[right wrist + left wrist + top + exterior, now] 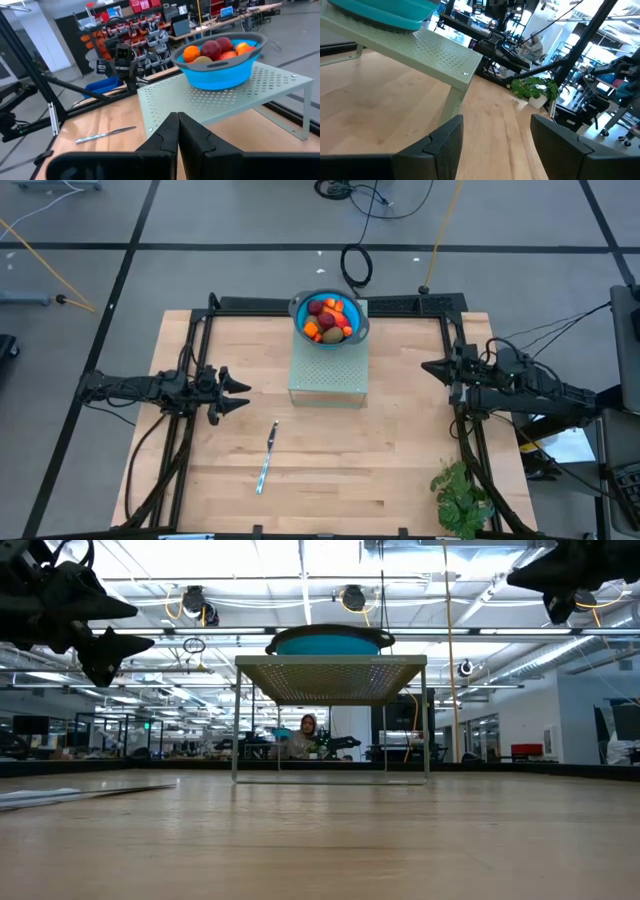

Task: Pick & Place Fruit
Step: Put the table knife on the shelf

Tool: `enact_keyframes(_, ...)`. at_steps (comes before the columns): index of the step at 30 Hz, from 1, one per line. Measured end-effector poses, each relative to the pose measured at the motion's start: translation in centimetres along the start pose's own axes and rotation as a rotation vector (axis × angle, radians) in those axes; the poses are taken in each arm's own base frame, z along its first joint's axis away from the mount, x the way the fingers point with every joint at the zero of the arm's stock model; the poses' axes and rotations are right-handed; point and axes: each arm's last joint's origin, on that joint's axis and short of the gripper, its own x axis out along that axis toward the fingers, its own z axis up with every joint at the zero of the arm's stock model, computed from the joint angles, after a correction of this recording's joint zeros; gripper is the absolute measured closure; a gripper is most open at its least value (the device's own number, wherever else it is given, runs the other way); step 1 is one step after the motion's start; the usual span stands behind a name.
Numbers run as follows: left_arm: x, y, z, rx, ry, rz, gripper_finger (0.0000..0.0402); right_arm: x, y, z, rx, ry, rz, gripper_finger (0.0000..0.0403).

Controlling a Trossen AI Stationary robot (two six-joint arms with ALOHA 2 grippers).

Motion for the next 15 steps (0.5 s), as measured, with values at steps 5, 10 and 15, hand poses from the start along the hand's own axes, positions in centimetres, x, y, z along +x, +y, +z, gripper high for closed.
enact_keyframes(5, 0.0, -0.1, 0.2, -0.003, -0.032, -0.013, 0.0169, -0.4, -0.3, -1.0, -0.017, -0.022, 0.006, 0.0402)
enact_keyframes(10, 0.0, -0.2, 0.5, -0.006, -0.057, -0.024, 0.0169, -0.5, -0.7, -2.1, -0.020, -0.054, 0.014, 0.0402)
enact_keyframes(15, 0.0, -0.2, 0.5, -0.006, -0.060, -0.026, 0.0169, -0.1, -1.0, -3.3, -0.024, -0.059, 0.014, 0.0402)
